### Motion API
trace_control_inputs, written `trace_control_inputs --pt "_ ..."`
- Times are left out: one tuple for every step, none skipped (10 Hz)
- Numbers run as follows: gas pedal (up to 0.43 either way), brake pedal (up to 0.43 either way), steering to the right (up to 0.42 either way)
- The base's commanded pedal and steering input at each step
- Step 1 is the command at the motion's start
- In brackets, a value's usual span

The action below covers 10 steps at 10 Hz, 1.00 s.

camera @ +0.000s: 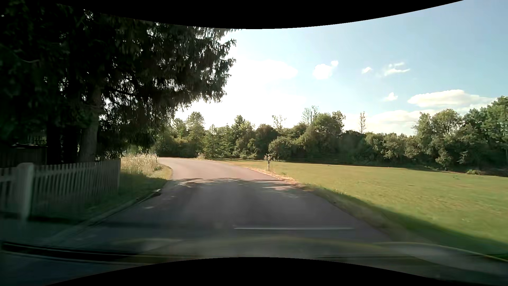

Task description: Follow the waypoints while adhering to traffic rules and regulations

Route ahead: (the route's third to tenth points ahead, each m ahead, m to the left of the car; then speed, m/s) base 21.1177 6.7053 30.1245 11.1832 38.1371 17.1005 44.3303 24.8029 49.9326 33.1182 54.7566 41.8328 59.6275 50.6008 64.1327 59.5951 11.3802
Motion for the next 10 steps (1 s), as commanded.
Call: trace_control_inputs --pt "0.000 0.006 -0.071" --pt "0.000 0.006 -0.071" --pt "0.000 0.006 -0.070" --pt "0.000 0.006 -0.070" --pt "0.000 0.006 -0.070" --pt "0.000 0.006 -0.069" --pt "0.020 0.006 -0.069" --pt "0.067 0.006 -0.071" --pt "0.067 0.006 -0.072" --pt "0.067 0.006 -0.078"
